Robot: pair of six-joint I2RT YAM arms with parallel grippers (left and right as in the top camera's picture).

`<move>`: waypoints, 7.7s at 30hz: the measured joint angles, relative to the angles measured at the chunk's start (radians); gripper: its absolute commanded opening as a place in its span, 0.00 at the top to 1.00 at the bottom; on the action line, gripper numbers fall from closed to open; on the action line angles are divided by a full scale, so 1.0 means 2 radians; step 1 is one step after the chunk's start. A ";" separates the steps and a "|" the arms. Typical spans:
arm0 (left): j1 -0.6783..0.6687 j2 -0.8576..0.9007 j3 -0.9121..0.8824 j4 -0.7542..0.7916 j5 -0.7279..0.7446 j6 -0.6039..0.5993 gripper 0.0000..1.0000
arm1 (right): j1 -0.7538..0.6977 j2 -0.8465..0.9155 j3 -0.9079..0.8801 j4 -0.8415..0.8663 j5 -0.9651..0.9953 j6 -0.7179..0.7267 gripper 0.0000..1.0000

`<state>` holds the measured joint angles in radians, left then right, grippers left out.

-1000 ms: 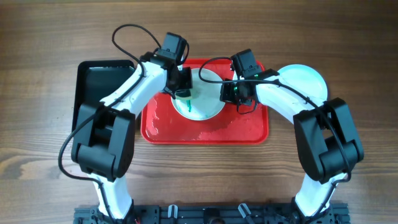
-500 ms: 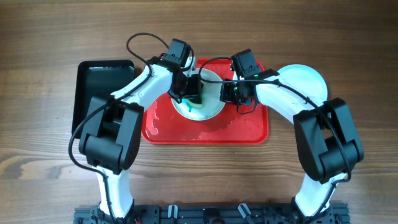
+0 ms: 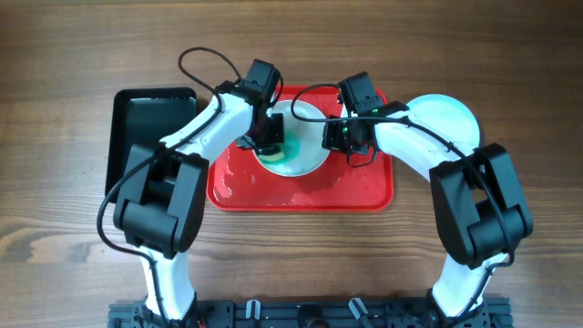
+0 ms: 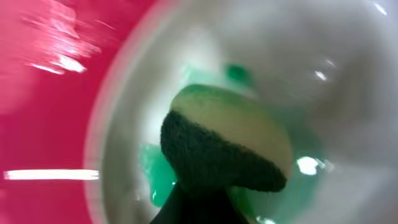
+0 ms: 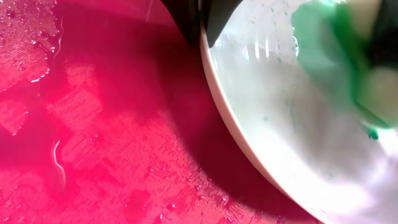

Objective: Clean dirty plates on tray and stack at the side

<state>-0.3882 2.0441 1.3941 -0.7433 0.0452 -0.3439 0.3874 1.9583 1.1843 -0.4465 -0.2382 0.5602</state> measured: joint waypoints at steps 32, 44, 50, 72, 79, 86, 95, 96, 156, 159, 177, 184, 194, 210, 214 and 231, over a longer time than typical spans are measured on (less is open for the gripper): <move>-0.022 0.011 -0.010 0.088 0.156 0.094 0.96 | 0.000 0.000 0.000 0.003 0.009 0.000 0.96; -0.010 0.011 -0.002 0.102 -0.008 -0.095 0.96 | 0.001 0.000 0.000 0.004 0.007 -0.002 0.96; -0.008 0.006 0.006 0.020 -0.001 -0.036 0.96 | 0.002 0.000 0.000 0.002 0.005 -0.008 0.96; -0.005 0.013 0.010 0.080 0.021 0.063 0.96 | 0.002 0.000 0.000 0.000 0.003 -0.012 0.96; -0.017 0.011 0.022 -0.016 -0.118 -0.012 0.96 | 0.006 0.000 0.000 0.003 -0.004 -0.015 0.96; -0.009 0.009 0.025 -0.076 -0.043 0.027 0.96 | 0.007 0.001 0.000 -0.001 -0.010 -0.019 0.96; -0.004 0.014 0.014 -0.047 0.224 0.130 0.96 | 0.006 0.001 0.000 -0.002 -0.011 -0.021 0.96; -0.005 0.014 0.013 -0.031 0.234 0.132 0.96 | 0.006 0.001 0.000 -0.002 -0.011 -0.021 0.96; 0.110 -0.001 0.143 -0.155 0.096 0.045 0.96 | 0.031 -0.176 -0.008 -0.155 0.242 -0.025 0.96; 0.110 -0.001 0.143 -0.155 0.091 0.045 0.96 | 0.057 -0.184 -0.008 -0.172 0.307 -0.027 0.96; 0.110 -0.001 0.143 -0.155 0.088 0.041 0.96 | 0.187 -0.199 -0.008 -0.218 0.599 -0.026 0.96; 0.110 -0.001 0.143 -0.155 0.088 0.041 0.96 | 0.218 -0.221 -0.008 -0.218 0.683 -0.026 0.96; 0.110 -0.001 0.143 -0.155 0.088 0.041 0.96 | 0.219 -0.225 -0.008 -0.218 0.716 -0.033 0.96; 0.110 -0.001 0.143 -0.155 0.088 0.038 0.96 | 0.244 -0.225 -0.008 -0.212 0.750 -0.072 0.96; 0.110 -0.001 0.143 -0.155 0.087 0.038 0.96 | 0.244 -0.228 -0.008 -0.218 0.729 -0.059 0.96; 0.110 -0.001 0.143 -0.155 0.084 0.038 0.96 | 0.013 -0.361 -0.008 -0.216 0.343 -0.006 0.96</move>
<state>-0.1684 2.0422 1.6806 -1.0534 0.2131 -0.2684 0.4141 1.2366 1.1690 -0.8783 0.4469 0.5488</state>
